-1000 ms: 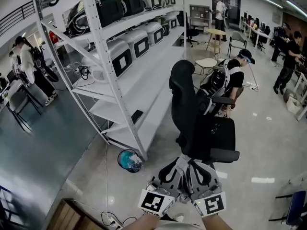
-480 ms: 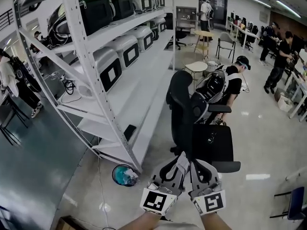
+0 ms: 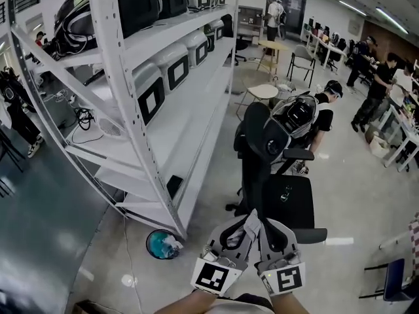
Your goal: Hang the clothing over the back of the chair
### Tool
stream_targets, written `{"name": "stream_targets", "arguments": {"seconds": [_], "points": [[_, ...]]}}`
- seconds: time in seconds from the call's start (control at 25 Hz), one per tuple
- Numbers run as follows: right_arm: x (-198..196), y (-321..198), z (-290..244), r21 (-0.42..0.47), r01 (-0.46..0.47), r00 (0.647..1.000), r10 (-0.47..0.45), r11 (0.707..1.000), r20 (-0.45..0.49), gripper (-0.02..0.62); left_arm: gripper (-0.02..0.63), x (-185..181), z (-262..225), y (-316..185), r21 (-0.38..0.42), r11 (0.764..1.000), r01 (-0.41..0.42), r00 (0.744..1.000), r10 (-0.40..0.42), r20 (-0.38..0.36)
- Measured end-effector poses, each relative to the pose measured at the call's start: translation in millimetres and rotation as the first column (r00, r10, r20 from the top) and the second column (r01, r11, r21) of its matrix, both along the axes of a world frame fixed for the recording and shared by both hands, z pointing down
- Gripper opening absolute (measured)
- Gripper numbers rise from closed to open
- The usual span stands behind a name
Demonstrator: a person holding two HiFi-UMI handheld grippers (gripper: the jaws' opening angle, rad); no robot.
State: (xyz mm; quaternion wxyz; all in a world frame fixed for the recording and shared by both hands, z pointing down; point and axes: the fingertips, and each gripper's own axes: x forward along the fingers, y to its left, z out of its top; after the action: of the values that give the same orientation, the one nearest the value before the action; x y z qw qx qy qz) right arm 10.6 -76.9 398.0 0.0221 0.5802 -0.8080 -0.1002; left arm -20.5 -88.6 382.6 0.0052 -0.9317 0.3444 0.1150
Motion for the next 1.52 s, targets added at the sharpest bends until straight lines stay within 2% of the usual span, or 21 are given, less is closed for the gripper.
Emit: {"name": "stream_targets", "arguments": {"seconds": [0.4, 0.6, 0.84, 1.04, 1.24, 1.52], "points": [[12, -28, 3, -0.018, 0.003, 1.0, -0.003, 1.0, 0.019, 0.017, 0.032, 13, 1, -27, -0.025, 0.999, -0.026, 1.0, 0.025, -0.014], [33, -59, 1, 0.012, 0.022, 0.999, -0.022, 1.0, 0.031, 0.017, 0.032, 34, -1, -51, 0.004, 1.0, -0.014, 1.0, 0.014, 0.013], [66, -99, -4, 0.03, 0.084, 0.995, -0.085, 0.996, 0.046, 0.017, 0.032, 66, -13, -95, 0.017, 0.998, 0.056, 0.998, -0.056, 0.006], [95, -126, -11, 0.059, 0.123, 0.989, -0.127, 0.991, 0.073, 0.017, 0.032, 83, -34, -139, 0.058, 0.992, 0.113, 0.993, -0.114, 0.015], [101, -142, -14, 0.065, 0.154, 0.983, -0.159, 0.986, 0.096, 0.017, 0.032, 83, -74, -181, 0.142, 0.98, 0.143, 0.99, -0.143, -0.008], [112, -159, -22, 0.076, 0.112, 0.989, -0.118, 0.991, 0.089, 0.017, 0.032, 84, -129, -246, 0.242, 0.961, 0.137, 0.99, -0.142, 0.005]]}}
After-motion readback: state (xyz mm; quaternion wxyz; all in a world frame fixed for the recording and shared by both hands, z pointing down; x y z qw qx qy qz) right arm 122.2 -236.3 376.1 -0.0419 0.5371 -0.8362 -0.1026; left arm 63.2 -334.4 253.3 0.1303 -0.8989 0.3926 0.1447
